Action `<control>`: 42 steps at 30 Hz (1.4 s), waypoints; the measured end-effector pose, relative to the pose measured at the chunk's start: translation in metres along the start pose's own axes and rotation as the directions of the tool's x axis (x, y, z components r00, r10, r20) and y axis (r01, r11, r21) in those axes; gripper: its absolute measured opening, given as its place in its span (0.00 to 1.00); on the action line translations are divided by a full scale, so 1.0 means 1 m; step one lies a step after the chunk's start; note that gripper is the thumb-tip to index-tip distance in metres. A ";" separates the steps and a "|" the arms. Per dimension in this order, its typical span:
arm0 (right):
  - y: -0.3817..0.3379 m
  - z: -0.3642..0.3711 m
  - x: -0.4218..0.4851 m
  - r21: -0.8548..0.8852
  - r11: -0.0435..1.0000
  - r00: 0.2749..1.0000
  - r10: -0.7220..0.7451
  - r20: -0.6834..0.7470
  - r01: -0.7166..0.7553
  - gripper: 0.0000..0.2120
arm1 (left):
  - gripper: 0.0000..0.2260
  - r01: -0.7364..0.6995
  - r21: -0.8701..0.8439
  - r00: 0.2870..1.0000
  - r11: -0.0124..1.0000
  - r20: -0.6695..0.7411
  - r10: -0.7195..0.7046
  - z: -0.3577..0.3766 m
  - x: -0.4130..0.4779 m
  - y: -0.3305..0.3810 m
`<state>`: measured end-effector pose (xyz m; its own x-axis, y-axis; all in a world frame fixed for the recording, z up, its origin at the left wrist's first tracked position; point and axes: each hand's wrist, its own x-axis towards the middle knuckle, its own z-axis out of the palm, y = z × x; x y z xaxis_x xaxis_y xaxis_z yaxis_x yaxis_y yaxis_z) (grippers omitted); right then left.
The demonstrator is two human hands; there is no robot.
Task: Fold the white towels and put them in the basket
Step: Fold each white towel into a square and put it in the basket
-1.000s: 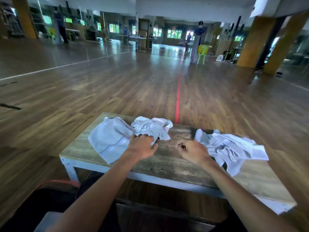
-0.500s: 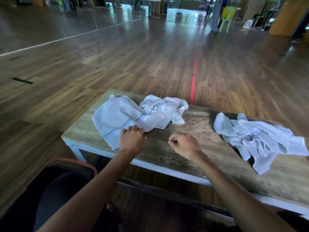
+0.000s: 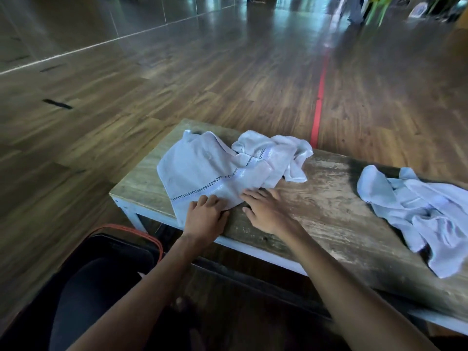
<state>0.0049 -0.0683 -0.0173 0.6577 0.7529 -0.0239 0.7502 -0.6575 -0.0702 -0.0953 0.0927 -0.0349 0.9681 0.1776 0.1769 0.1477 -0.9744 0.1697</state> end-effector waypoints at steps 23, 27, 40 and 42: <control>-0.016 0.003 -0.104 -0.181 0.983 0.992 0.019 -0.126 -0.042 0.19 | 0.14 -0.153 0.031 0.983 0.988 -0.098 0.155 0.003 -0.067 0.049; -0.012 0.008 -0.103 -0.152 0.988 0.981 -0.006 -0.194 -0.024 0.14 | 0.06 -0.172 0.048 0.968 0.984 -0.177 0.178 0.011 -0.063 0.046; 0.007 -0.020 -0.111 0.120 0.993 0.955 0.041 -0.293 -0.006 0.03 | 0.14 -0.445 0.073 0.850 0.892 -0.280 0.447 -0.052 -0.044 0.022; 0.014 -0.035 -0.117 0.100 0.994 0.958 0.072 -0.277 -0.046 0.04 | 0.14 -0.435 0.052 0.855 0.899 -0.291 0.430 -0.066 -0.043 0.009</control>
<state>-0.0587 -0.1665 0.0198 0.7035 0.6661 0.2478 0.7083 -0.6855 -0.1683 -0.1485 0.0852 0.0234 0.8319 -0.2268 0.5065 -0.2774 -0.9604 0.0255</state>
